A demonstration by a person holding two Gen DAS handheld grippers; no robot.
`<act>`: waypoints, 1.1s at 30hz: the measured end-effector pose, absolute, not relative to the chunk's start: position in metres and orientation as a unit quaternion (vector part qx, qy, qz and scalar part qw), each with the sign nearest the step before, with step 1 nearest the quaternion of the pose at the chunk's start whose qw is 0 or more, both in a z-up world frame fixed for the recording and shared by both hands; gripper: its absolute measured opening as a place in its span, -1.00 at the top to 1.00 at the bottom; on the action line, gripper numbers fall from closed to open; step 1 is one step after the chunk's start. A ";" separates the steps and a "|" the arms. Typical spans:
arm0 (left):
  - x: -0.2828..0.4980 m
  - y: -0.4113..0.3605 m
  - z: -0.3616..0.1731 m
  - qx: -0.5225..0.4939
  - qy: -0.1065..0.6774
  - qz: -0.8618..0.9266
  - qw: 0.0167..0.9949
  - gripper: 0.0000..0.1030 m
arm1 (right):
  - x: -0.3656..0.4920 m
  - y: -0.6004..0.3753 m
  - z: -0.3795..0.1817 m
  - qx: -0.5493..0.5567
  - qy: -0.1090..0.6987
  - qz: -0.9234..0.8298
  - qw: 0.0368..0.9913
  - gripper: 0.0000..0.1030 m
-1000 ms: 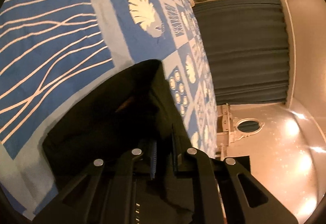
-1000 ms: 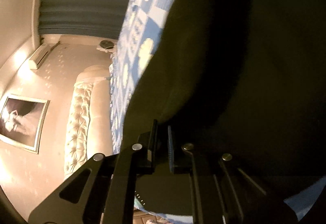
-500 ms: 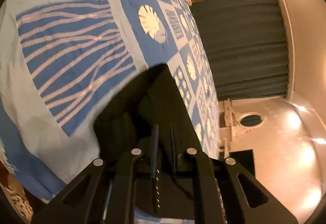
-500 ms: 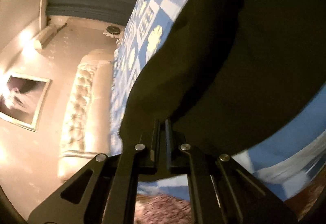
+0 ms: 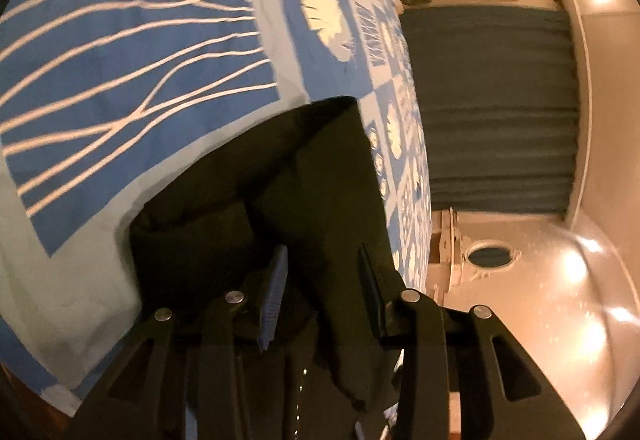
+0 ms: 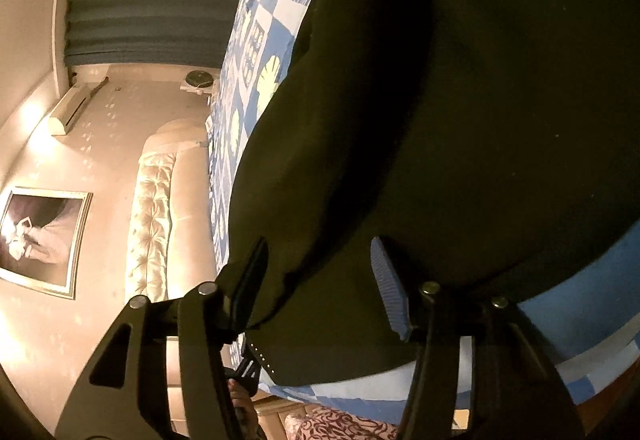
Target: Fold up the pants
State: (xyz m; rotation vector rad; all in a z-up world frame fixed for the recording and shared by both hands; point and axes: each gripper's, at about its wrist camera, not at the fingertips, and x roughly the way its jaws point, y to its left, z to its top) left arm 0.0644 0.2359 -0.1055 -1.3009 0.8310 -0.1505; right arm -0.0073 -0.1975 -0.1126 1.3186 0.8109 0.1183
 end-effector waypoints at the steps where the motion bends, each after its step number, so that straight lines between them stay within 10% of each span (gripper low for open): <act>1: 0.063 0.236 -0.107 -0.593 0.374 -0.069 0.710 0.29 | -0.009 -0.197 -0.112 0.597 0.366 0.054 0.711 -0.13; 19: 0.088 0.225 -0.105 -0.574 0.362 -0.040 0.733 0.30 | 0.012 -0.181 -0.097 0.587 0.334 0.027 0.737 -0.14; 30: 0.084 0.228 -0.115 -0.574 0.372 -0.037 0.728 0.77 | 0.026 -0.173 -0.107 0.607 0.330 0.029 0.722 -0.13; 33: 0.086 0.229 -0.114 -0.571 0.370 -0.041 0.732 0.82 | 0.040 -0.172 -0.111 0.595 0.337 0.034 0.728 0.60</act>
